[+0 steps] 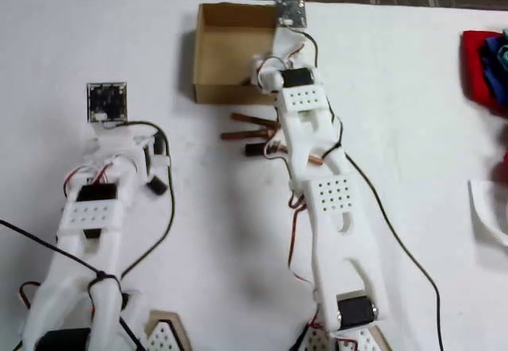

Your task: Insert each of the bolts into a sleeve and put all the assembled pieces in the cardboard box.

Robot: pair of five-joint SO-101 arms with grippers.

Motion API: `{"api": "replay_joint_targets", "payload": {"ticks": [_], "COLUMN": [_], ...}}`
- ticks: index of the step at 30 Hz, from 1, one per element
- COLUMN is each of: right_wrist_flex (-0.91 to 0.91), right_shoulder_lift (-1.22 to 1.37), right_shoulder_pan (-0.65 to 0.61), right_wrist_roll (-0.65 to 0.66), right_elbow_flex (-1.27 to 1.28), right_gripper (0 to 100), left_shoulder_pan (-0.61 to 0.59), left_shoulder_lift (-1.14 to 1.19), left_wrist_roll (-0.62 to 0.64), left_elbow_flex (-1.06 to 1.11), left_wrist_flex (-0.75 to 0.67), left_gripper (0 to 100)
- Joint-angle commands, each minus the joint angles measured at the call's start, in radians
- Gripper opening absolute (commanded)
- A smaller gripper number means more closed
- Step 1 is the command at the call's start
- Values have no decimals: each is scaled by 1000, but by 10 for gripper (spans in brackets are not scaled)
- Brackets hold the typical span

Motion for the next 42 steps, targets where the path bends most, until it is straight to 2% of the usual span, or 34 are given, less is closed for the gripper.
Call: {"api": "replay_joint_targets", "payload": {"ticks": [1,5,9,15,21,24,27,29,33,37,42], "right_wrist_flex": [-10,65,294,568,865,863,865,865,857,783,667], "right_shoulder_lift": [-22,-24,-24,-145,-265,-320,-418,-522,-687,-668,-587], "right_shoulder_pan": [56,64,58,58,-12,-39,-131,-214,-364,-441,-484], "right_wrist_roll": [-6,-6,0,212,359,364,364,364,356,241,170], "right_elbow_flex": [-81,-215,-422,-407,-416,-407,-302,-173,140,334,367], "right_gripper": [49,43,45,45,45,45,45,45,45,46,46], "left_shoulder_pan": [-5,-5,-9,-9,-20,-101,-230,-307,-436,-457,-489], "left_shoulder_lift": [-3,-5,-11,-15,-183,-311,-416,-453,-459,-457,-399], "left_wrist_roll": [-9,-9,-6,-6,-5,-5,-3,21,147,153,153], "left_elbow_flex": [-12,-12,-12,-33,-88,-74,-30,22,119,142,119], "left_wrist_flex": [-15,-14,-12,34,258,288,245,173,-14,-55,-63], "left_gripper": [248,248,248,248,248,248,248,248,248,248,248]}}
